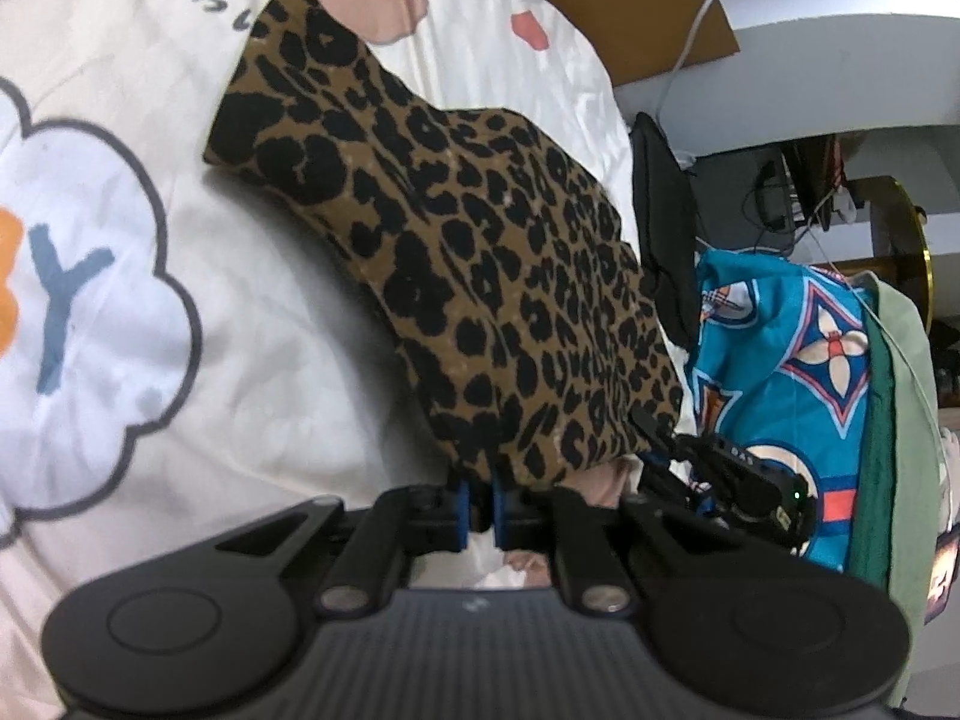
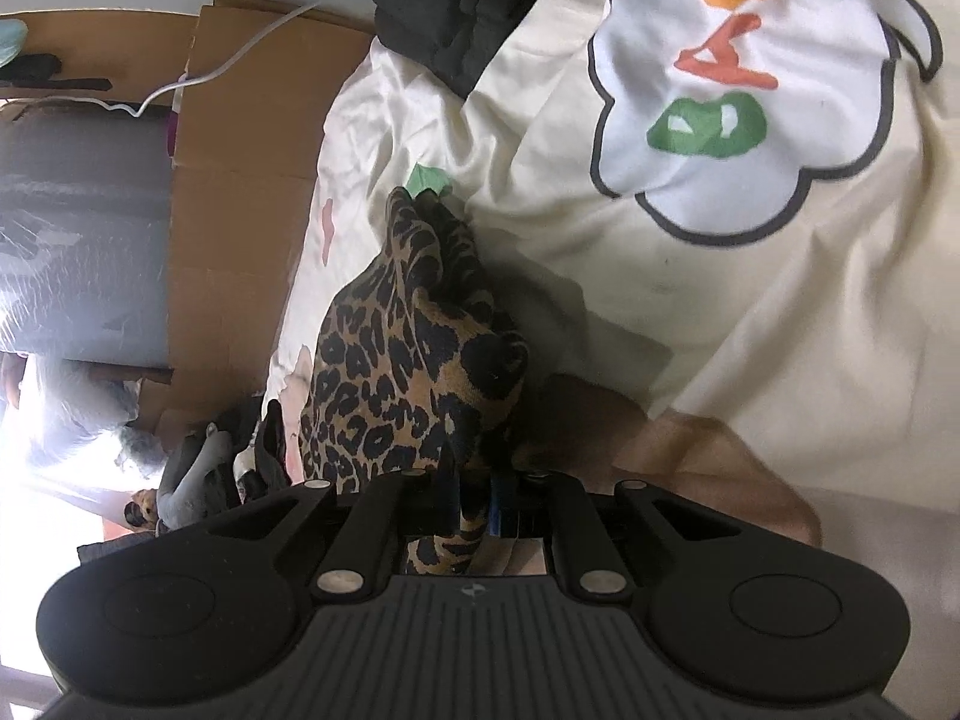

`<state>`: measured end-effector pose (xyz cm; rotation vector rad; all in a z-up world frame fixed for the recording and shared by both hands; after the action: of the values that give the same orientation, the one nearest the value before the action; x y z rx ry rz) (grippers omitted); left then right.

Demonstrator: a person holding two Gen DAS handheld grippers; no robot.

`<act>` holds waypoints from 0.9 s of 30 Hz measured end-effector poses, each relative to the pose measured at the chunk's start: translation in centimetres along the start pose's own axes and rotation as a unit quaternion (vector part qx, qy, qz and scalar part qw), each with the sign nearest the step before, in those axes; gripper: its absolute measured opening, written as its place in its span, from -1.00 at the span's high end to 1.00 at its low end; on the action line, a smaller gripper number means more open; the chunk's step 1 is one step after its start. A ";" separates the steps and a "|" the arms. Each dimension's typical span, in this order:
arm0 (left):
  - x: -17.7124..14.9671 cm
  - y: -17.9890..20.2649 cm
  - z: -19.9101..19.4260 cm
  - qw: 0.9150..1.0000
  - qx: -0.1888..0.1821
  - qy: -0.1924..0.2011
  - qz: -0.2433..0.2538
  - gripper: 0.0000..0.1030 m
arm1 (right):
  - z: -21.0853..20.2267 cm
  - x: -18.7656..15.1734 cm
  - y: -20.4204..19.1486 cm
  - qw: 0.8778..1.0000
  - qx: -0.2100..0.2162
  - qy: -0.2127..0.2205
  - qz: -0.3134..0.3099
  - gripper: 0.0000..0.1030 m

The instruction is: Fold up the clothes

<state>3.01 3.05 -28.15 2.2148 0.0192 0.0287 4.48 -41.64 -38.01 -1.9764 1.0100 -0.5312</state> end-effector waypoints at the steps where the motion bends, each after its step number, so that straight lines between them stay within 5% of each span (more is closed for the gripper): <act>1: 0.0 0.1 0.2 1.000 0.000 -0.002 0.000 0.87 | 0.0 0.2 0.0 1.000 -0.002 0.001 -0.002 0.86; 15: -1.7 1.6 2.2 0.998 -0.017 -0.059 0.005 0.82 | -1.6 3.4 -1.5 0.999 -0.013 0.033 -0.032 0.86; 22: -2.3 1.4 0.4 0.996 0.003 -0.079 0.031 0.78 | -1.6 4.9 -1.7 0.998 -0.017 0.041 -0.033 0.85; 25: -1.5 2.3 -0.4 0.995 0.017 -0.075 0.058 0.73 | -1.6 4.5 -1.2 0.999 -0.004 0.038 -0.019 0.73; 27: -0.4 3.2 -0.8 0.994 0.029 -0.074 0.073 0.73 | -1.6 4.3 -0.9 0.999 0.004 0.036 -0.010 0.32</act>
<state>2.65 1.74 -25.12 2.2670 -0.2273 -0.0559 6.31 -45.60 -36.34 -1.9736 1.0326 -0.6212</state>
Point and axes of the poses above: each gripper's, at about its wrist camera, not at the fingertips, and z roughly the way its jaws point, y to its right, x to its top, the point moved 6 cm from there along z, roughly the way its jaws point, and after that the axes turned 7 degrees about -y, right-handed, at the moved point
